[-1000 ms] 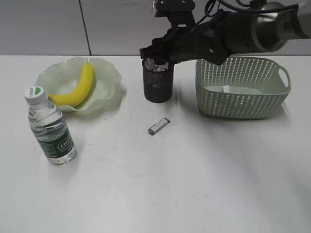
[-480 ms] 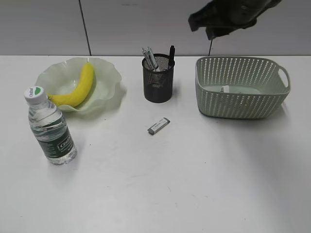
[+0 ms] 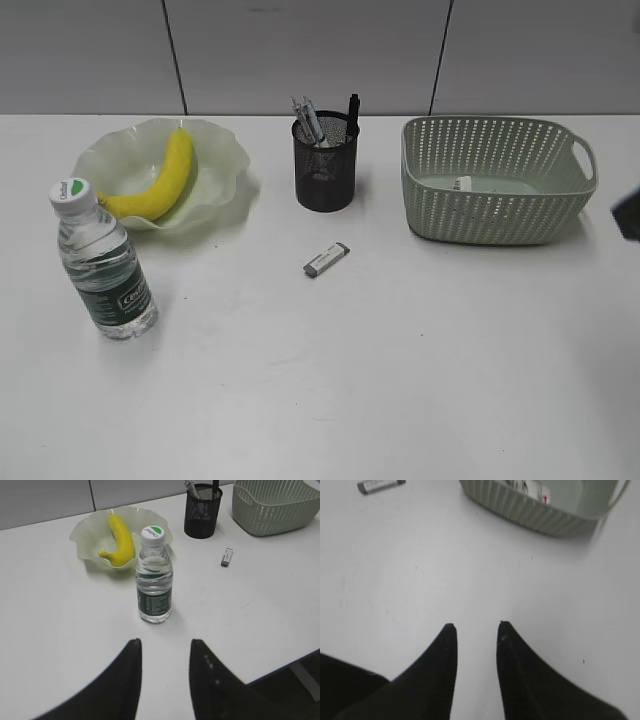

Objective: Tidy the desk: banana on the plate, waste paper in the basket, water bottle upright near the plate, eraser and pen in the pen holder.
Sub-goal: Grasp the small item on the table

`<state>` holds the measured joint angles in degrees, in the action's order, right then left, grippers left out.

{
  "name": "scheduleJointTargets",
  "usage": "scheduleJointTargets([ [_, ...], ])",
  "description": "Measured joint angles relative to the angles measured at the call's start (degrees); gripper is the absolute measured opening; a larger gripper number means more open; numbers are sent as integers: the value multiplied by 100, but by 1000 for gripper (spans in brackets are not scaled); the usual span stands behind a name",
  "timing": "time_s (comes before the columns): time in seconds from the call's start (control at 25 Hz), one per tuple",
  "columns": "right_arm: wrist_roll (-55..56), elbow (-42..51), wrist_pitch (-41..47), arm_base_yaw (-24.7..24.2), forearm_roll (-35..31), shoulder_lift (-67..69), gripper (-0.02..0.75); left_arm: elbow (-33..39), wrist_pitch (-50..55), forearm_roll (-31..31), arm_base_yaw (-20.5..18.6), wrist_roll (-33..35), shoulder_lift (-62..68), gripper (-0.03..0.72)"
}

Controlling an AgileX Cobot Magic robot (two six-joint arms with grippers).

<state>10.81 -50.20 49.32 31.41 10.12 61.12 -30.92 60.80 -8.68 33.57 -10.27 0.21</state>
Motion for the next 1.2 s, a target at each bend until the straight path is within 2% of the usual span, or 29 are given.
scheduleJointTargets([
  [0.2,0,1260,381,0,-106,-1775,235,0,-5,-2,0,0,31,245],
  [0.4,-98,1898,477,0,-106,-3240,235,-54,-154,31,0,0,847,245],
  [0.56,-289,1919,552,0,-106,-4119,234,-273,-1243,408,0,97,2184,245],
  [0.72,-463,2044,878,0,-100,-4606,234,-630,-2541,1328,0,942,4026,245],
  [0.8,-515,2073,944,0,-100,-4738,234,-922,-2926,1832,33,1458,5218,245],
  [0.92,-541,2077,964,0,-96,-4840,234,-1585,-3124,2079,241,1940,6617,245],
  [1.08,-552,2091,968,0,-101,-4852,234,-2813,-3197,1764,590,2097,8380,247],
  [1.2,-552,2091,968,0,-101,-4852,234,-3769,-3149,1579,671,2111,9506,279],
])
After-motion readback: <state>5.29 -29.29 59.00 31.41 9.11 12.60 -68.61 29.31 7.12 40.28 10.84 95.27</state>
